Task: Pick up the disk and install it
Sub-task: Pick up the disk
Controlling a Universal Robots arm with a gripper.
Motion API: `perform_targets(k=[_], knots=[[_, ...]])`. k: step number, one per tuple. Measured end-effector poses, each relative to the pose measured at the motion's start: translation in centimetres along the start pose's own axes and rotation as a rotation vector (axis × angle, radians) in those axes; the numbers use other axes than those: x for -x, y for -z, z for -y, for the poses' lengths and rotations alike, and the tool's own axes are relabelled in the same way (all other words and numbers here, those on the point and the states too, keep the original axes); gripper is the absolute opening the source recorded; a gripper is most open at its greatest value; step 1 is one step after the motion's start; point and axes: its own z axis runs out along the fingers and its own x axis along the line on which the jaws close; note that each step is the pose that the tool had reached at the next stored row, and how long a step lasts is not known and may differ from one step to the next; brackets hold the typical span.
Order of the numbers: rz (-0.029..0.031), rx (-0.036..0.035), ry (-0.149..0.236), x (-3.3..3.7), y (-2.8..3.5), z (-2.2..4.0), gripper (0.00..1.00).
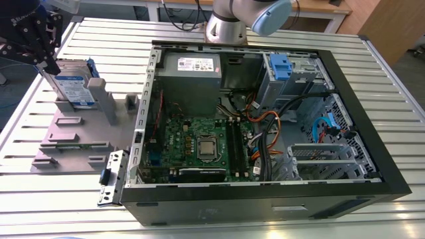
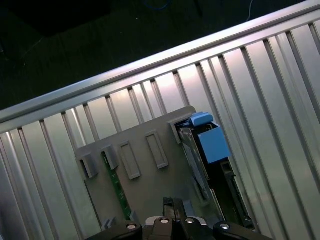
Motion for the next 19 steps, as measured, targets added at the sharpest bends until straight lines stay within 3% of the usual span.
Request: perform_targets(k=[19], knots=[[-0.0001,-0.0002,0.019,-0.01,0.0,0.0,0.11]])
